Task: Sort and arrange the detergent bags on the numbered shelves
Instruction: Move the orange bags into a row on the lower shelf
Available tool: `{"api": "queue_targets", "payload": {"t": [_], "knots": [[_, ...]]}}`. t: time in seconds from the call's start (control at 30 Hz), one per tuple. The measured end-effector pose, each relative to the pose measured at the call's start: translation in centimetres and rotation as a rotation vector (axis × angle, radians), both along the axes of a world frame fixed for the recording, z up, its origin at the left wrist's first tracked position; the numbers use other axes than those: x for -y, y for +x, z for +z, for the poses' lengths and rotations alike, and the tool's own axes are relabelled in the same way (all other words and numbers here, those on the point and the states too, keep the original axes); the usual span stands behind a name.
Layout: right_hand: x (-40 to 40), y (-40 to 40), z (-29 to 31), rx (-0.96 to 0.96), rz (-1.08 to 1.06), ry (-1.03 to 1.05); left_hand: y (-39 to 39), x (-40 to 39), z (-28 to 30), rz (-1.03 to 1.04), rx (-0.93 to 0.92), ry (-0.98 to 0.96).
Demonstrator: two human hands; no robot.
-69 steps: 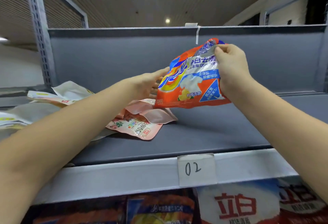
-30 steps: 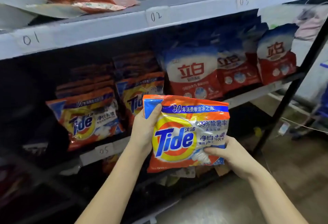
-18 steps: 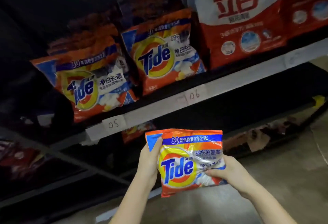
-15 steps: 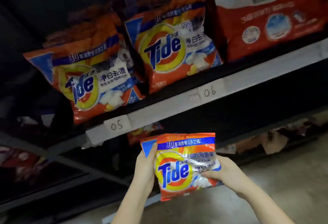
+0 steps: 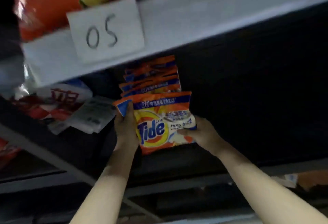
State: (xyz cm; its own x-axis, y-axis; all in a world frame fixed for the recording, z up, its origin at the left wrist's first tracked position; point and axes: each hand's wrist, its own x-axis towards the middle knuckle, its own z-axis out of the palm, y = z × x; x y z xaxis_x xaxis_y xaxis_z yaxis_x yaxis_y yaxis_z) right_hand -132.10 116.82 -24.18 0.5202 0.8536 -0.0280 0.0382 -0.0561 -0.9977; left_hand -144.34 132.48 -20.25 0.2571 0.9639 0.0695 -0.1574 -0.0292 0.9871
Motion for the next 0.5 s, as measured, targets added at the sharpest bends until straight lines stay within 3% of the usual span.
{"api": "queue_targets", "payload": {"t": [0.2,0.37,0.5], "knots": [[-4.0,2.0,-2.9,-0.031,0.049,0.045,2.2,-2.6,-2.2,0.081,0.110,0.221],[-4.8,2.2,-3.9,0.020,0.007,0.009,2.4,-3.7,-3.6,0.109,0.228,0.215],[-4.9,1.3,-3.8,0.098,-0.095,-0.036,2.0,-4.0,-4.0,0.125,0.208,0.252]]}}
